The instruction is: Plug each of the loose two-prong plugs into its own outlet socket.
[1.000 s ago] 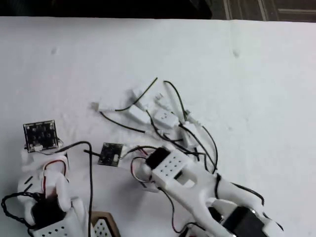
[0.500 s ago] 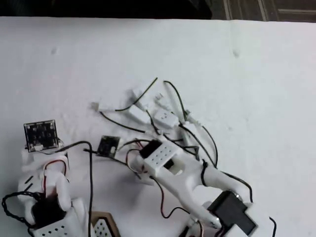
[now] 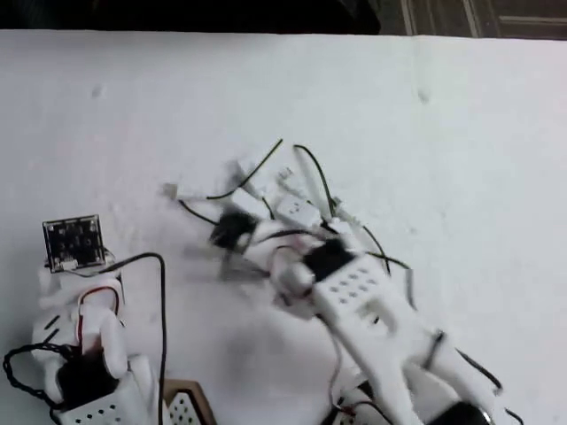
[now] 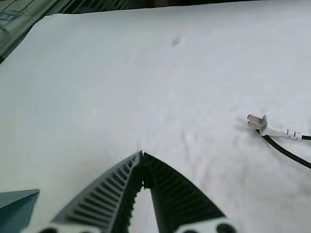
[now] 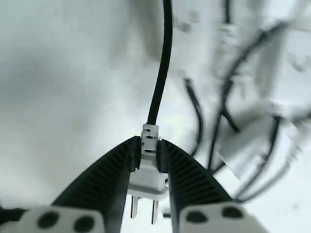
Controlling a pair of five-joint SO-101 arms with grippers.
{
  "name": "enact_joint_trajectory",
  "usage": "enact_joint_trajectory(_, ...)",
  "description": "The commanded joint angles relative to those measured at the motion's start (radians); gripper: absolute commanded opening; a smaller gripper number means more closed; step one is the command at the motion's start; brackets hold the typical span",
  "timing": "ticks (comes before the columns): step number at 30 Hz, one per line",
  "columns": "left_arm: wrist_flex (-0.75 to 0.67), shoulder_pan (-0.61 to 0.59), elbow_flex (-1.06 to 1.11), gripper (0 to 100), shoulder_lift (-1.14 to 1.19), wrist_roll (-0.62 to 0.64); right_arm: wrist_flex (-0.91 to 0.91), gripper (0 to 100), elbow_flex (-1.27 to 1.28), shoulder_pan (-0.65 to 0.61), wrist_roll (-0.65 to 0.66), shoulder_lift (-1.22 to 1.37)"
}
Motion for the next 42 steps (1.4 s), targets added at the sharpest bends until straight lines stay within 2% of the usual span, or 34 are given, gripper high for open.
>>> enact_joint_trajectory(1, -0.02, -0.004, -0.003, 2, -0.007, 0.009, 0.065, 1.8, -0.017, 0.171, 0.017, -0.189)
enact_joint_trajectory(4, -0.02, -0.004, -0.003, 2, -0.007, 0.009, 0.09, 1.8, -0.017, 0.355, 0.068, -0.3)
enact_joint_trajectory(9, -0.02, -0.004, -0.002, 2, -0.007, 0.009, 0.084, 1.8, -0.014, 0.671, 0.078, -0.364)
enact_joint_trajectory(13, -0.02, -0.004, -0.002, 2, -0.007, 0.009, 0.039, 1.8, 0.02, 0.828, 0.103, -0.335)
enact_joint_trajectory(16, -0.02, -0.004, -0.002, 2, -0.007, 0.009, -0.039, 1.8, 0.063, 0.897, 0.103, -0.288)
enact_joint_trajectory(22, -0.026, -0.004, 0.012, 2, -0.007, 0.009, -0.232, 1.8, 0.137, 0.952, 0.098, -0.088)
enact_joint_trajectory(28, -0.026, -0.004, 0.015, 2, -0.007, 0.008, -0.355, 1.8, 0.118, 0.951, 0.103, 0.137)
enact_joint_trajectory(32, -0.026, -0.002, 0.018, 2, -0.007, 0.008, -0.26, 2.6, 0.034, 0.954, 0.104, 0.183)
enact_joint_trajectory(38, -0.02, 0.05, 0.02, 2, -0.007, 0.002, -0.105, 13.4, -0.083, 0.947, 0.107, 0.193)
enact_joint_trajectory(42, -0.025, 0.058, 0.029, 2, -0.007, 0.0, -0.077, 13.6, -0.107, 0.951, 0.193, 0.196)
